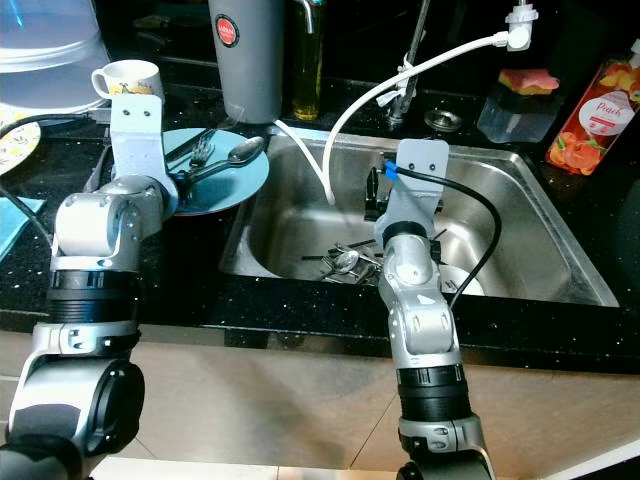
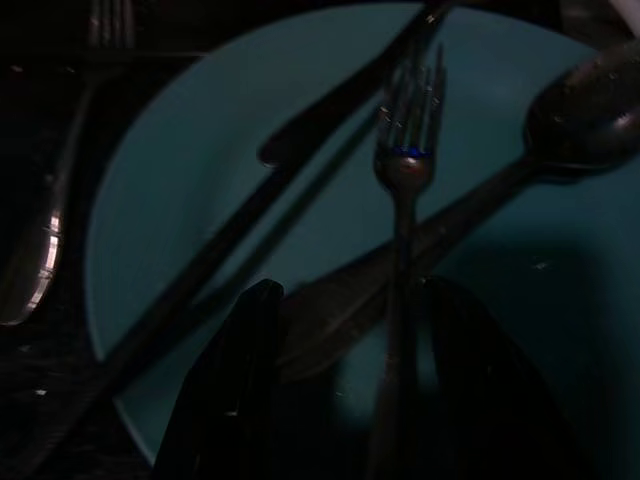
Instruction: Kitchen organization
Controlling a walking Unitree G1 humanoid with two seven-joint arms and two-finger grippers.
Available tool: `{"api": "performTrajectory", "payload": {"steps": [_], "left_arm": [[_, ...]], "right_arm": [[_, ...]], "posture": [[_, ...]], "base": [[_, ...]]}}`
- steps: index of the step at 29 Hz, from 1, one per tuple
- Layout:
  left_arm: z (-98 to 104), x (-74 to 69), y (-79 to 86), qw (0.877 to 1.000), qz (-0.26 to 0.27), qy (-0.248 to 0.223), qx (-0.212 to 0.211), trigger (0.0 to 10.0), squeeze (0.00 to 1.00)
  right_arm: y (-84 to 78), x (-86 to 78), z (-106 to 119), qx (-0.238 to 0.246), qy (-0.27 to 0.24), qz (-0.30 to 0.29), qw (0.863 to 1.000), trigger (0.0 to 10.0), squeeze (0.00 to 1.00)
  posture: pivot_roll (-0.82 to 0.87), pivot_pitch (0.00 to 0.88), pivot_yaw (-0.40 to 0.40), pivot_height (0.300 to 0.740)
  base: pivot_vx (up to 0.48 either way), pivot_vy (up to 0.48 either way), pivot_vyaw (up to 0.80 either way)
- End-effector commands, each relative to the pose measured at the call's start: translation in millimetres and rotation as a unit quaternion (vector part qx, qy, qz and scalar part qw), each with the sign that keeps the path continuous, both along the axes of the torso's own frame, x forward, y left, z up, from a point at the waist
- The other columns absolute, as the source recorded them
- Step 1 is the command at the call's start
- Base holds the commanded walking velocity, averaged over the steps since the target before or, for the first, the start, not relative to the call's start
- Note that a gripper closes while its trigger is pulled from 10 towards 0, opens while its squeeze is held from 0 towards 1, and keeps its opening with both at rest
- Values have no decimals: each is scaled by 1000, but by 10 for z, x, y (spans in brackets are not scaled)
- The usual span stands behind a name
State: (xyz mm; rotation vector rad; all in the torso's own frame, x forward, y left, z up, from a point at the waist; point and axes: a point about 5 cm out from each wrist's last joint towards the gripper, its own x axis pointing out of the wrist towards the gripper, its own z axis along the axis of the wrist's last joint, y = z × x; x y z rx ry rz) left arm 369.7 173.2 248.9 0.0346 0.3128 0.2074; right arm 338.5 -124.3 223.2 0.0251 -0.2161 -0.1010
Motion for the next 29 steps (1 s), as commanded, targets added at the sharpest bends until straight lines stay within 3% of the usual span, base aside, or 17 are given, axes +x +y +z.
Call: {"api": "performTrajectory", "payload": {"steps": [1, 2, 3, 5, 6, 7, 8, 9, 18, 19, 21, 23, 24, 27, 29], "left_arm": [[-90, 0, -45, 1000, -11, 27, -12, 9922, 0], [-141, -3, -45, 998, -14, 47, -27, 9961, 0], [-172, -5, -38, 998, -14, 57, -35, 7765, 0], [-192, -7, -34, 997, -14, 64, -40, 7765, 0], [-213, -8, -23, 997, -11, 69, -39, 4510, 0], [-213, -8, -23, 997, -11, 69, -39, 4510, 0], [-228, -8, -19, 997, -10, 71, -38, 2980, 0], [-236, -6, -6, 997, -7, 71, -31, 0, 0], [-201, 3, 39, 998, 4, 55, -18, 0, 0], [34, 37, -71, 998, -43, -21, -26, 0, 0], [74, 39, -93, 998, -53, -34, -30, 0, 0], [169, 39, -136, 995, -68, -63, -29, 8353, 0], [221, 38, -162, 994, -76, -79, -28, 10000, 0], [328, 31, -200, 989, -94, -111, -31, 10000, 0], [359, 24, -243, 984, -116, -116, -68, 10000, 0]], "right_arm": [[-42, -3, -60, -3, 11, -6, 1000, 10000, 0], [-45, 1, -59, -2, 10, -7, 1000, 10000, 0], [-35, 5, -56, 0, 10, -7, 1000, 10000, 0], [-27, 7, -55, 2, 10, -7, 1000, 10000, 0], [-12, 7, -47, 2, 8, -5, 1000, 10000, 0], [-12, 7, -47, 2, 8, -5, 1000, 10000, 0], [-3, 6, -41, 3, 6, -4, 1000, 10000, 0], [4, 3, -31, 3, 5, -4, 1000, 10000, 0], [-44, 2, -57, -6, 7, -4, 1000, 10000, 0], [-53, 19, -31, 5, 5, -12, 1000, 10000, 0], [-51, 22, -29, 7, 5, -13, 1000, 10000, 0], [-13, 28, -37, 6, 6, -7, 1000, 10000, 0], [5, 26, -30, 3, 5, -1, 1000, 10000, 0], [17, 26, -21, 1, 3, 5, 1000, 10000, 0], [20, 31, -30, 0, 4, 5, 1000, 10000, 0]], "posture": [[203, 30, -61, 740], [205, 26, -66, 740], [202, 19, -61, 740], [200, 17, -59, 740], [198, 14, -55, 740], [198, 14, -55, 740], [196, 13, -53, 740], [193, 11, -56, 740], [202, 0, -52, 740], [209, 3, -71, 740], [209, 3, -71, 740], [208, 0, -67, 740], [212, 6, -69, 740], [218, 6, -73, 740], [206, 3, -62, 740]], "base": [[0, 0, 0], [0, 0, 0], [0, 0, 0], [0, 0, 0], [0, 0, 0], [0, 0, 0], [0, 0, 0], [0, 0, 0], [0, 0, 0], [0, 0, 0], [0, 0, 0], [0, 0, 0], [0, 0, 0], [0, 0, 0], [0, 0, 0]]}}
